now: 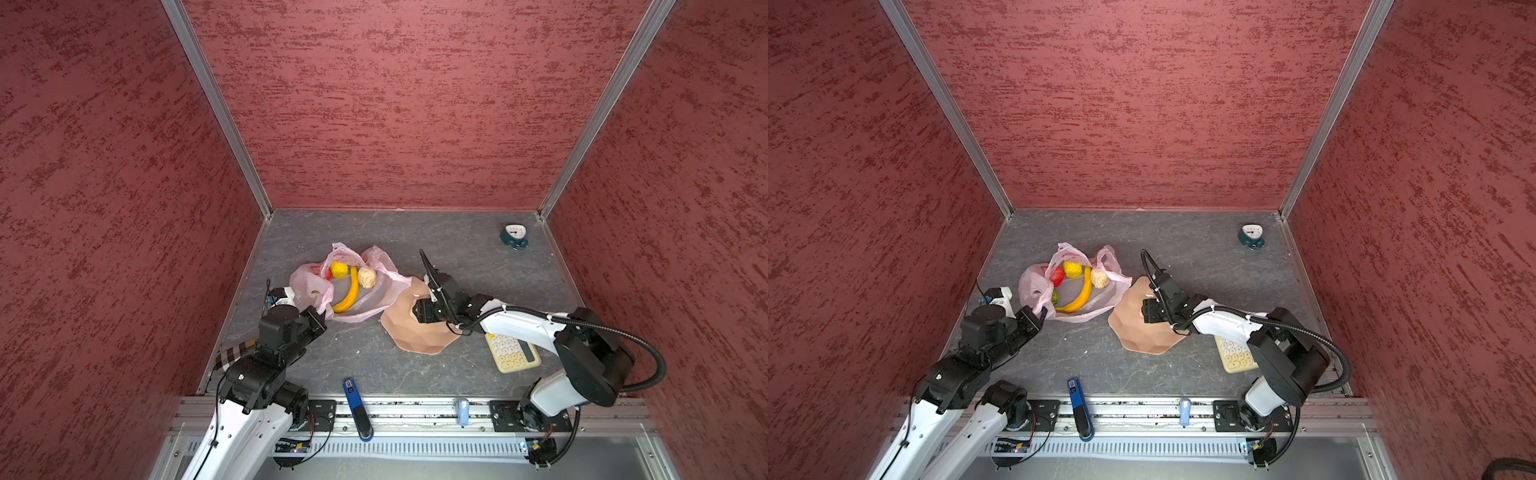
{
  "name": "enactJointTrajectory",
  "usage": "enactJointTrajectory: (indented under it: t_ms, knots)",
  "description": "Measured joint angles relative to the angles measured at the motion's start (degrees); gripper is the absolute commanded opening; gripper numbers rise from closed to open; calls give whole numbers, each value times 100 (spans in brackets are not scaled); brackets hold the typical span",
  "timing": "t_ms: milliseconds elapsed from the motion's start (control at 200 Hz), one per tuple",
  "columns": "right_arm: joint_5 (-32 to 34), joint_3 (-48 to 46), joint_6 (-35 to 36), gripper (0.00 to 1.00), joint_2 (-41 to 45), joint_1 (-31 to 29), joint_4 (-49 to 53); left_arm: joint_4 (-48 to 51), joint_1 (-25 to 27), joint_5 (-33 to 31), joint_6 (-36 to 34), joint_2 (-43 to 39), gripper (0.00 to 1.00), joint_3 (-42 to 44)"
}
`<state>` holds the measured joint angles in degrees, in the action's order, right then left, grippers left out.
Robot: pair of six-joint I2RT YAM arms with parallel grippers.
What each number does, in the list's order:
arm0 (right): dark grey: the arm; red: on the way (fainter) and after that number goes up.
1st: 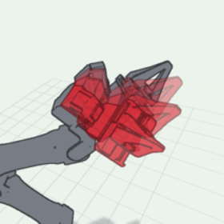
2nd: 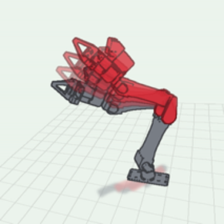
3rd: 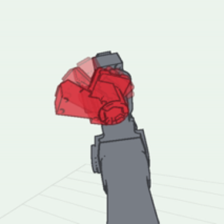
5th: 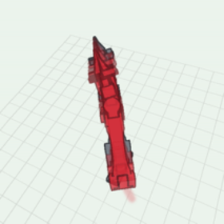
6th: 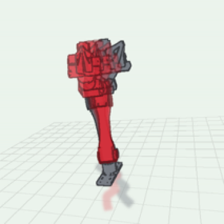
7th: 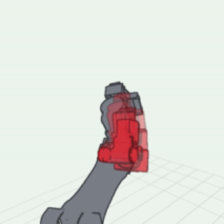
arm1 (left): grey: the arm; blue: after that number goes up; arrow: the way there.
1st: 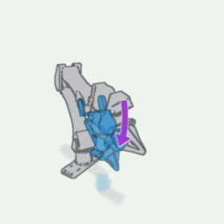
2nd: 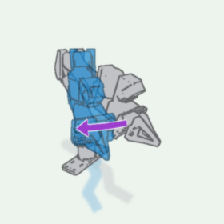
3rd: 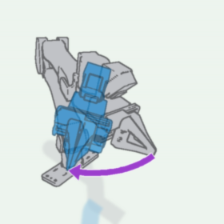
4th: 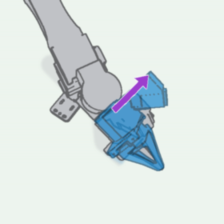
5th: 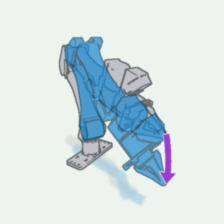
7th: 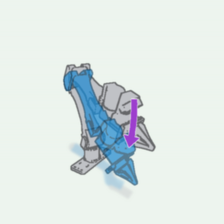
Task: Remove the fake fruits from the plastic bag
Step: 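Lower the pear into the peach bowl and open the right gripper, then move the right gripper back into the bag mouth while the left holds a handle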
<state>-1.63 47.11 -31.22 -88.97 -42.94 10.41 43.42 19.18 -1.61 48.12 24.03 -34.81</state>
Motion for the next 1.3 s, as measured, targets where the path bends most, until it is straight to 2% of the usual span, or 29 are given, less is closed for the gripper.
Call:
enactJointTrajectory:
  t_ms: [376,591,756,852,1047,1207,1297]
  knots:
    - [487,433,236,74,514,-9,667,122,-70,-7,-46,-59,9,0]
    - [1327,1403,1029,71,1016,28,1215,258,-136,-7,-254,-90,8,-2]
    - [1445,2341,1735,62,1108,66,1298,291,-155,0,-354,-92,8,-2]
    - [1329,2734,2065,57,1137,68,1274,282,-155,15,-365,-109,9,-2]
    - [678,3639,2618,56,984,-105,1274,184,-155,68,-365,-111,9,-2]
    - [-90,4612,2804,49,232,-632,1226,120,-157,74,-361,-111,9,-2]
    - [-678,4911,2796,40,-302,-815,1233,74,-166,96,-358,-111,9,-2]
